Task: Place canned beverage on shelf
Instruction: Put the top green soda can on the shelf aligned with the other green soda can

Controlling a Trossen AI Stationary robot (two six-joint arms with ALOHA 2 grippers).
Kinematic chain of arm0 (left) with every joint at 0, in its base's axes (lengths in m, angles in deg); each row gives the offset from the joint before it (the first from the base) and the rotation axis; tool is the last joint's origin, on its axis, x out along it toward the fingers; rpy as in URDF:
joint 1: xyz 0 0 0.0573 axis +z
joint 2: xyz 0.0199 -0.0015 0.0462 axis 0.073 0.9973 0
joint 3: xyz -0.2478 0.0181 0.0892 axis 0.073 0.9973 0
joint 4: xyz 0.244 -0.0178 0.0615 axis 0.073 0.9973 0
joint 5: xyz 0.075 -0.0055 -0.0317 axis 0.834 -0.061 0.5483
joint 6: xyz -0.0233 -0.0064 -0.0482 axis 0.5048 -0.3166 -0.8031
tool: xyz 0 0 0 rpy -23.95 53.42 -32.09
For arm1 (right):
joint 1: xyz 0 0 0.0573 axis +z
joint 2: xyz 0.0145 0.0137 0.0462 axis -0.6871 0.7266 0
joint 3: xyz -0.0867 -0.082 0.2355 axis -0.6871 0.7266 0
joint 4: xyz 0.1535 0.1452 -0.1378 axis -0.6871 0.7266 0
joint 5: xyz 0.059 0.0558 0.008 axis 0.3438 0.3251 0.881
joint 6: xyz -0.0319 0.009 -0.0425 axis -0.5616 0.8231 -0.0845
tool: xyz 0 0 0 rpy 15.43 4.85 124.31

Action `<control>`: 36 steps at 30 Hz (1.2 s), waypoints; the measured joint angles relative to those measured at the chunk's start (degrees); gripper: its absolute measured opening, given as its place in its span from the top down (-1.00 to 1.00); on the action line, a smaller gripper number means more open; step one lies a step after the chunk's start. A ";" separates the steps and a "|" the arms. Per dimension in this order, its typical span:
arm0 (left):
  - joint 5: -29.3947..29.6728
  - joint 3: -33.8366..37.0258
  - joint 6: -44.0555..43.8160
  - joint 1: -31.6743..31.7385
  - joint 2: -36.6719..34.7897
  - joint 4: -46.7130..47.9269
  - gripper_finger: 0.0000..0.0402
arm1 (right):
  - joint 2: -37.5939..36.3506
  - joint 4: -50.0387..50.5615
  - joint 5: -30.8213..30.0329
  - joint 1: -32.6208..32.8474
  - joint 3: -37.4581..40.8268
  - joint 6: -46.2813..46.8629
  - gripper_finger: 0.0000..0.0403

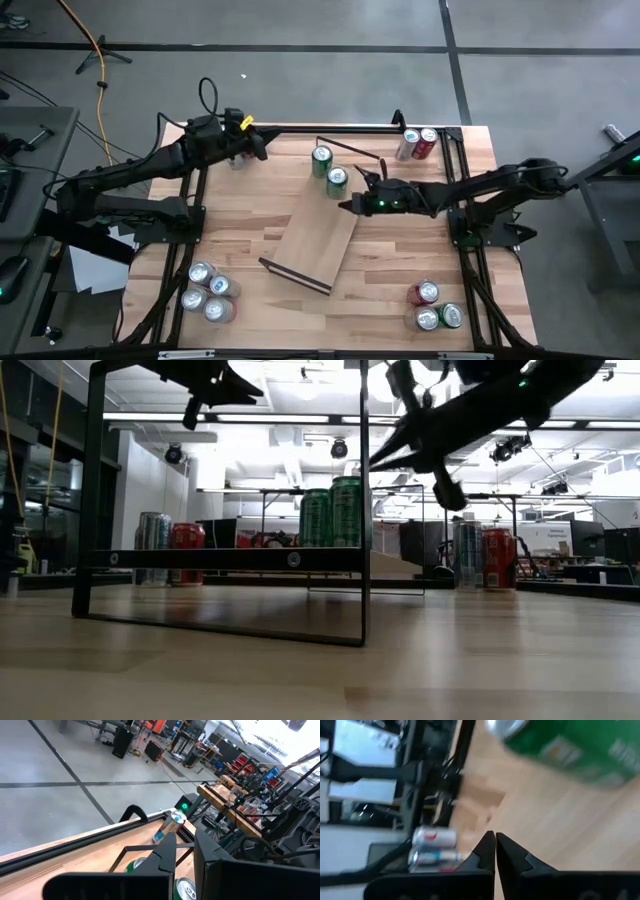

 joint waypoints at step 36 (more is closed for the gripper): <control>2.21 0.04 0.17 0.00 0.07 1.14 1.00 | 5.07 -0.40 1.72 -8.05 -0.33 2.35 1.00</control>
